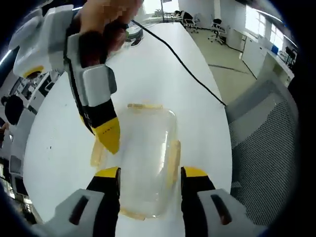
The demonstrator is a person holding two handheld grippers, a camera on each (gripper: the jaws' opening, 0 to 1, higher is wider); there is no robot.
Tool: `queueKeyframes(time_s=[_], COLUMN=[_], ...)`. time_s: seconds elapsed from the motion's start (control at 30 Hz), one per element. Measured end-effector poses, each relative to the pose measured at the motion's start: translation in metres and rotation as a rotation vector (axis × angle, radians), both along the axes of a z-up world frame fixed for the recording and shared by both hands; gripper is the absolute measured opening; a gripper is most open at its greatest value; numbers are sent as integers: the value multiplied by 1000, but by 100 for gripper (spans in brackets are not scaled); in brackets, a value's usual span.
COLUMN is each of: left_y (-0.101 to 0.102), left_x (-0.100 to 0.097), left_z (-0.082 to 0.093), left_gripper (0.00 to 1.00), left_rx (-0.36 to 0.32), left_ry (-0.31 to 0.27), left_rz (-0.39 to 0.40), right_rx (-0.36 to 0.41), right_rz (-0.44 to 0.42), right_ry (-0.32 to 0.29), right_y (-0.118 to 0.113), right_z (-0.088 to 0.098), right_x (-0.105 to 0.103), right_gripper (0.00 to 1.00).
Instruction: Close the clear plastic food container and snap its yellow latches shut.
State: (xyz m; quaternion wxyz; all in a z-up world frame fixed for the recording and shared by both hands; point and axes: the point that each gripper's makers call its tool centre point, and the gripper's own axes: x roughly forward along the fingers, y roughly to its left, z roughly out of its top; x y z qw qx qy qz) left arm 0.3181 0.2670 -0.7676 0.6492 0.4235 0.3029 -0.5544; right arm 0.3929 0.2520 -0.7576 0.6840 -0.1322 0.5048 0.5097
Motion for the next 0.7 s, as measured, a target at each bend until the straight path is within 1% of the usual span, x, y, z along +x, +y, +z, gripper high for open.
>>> queueKeyframes(time_s=[0.1, 0.13, 0.23, 0.4, 0.5, 0.57, 0.7], left_y=[1, 1, 0, 2, 0, -1, -10], left_x=[2, 1, 0, -1, 0, -1, -4], left_z=[0, 0, -1, 0, 6, 10, 15], left_gripper=[50, 50, 51, 50, 51, 51, 50], left_rx=[-5, -8, -13, -22, -68, -86, -118], left_ry=[-15, -16, -19, -24, -25, -24, -34], left_rz=[27, 29, 34, 40, 71, 79, 61], right_rx=[-14, -20, -38, -52, -74, -87, -92], right_rz=[34, 40, 65, 90, 113, 128, 150], right_ry=[59, 65, 59, 48, 32, 22, 13], right_y=[-1, -1, -1, -1, -4, -4, 1], right_z=[-7, -9, -12, -6, -3, -1, 2], right_x=[-10, -12, -13, -9, -7, -6, -4], right_gripper=[37, 39, 40, 39, 39, 39, 39])
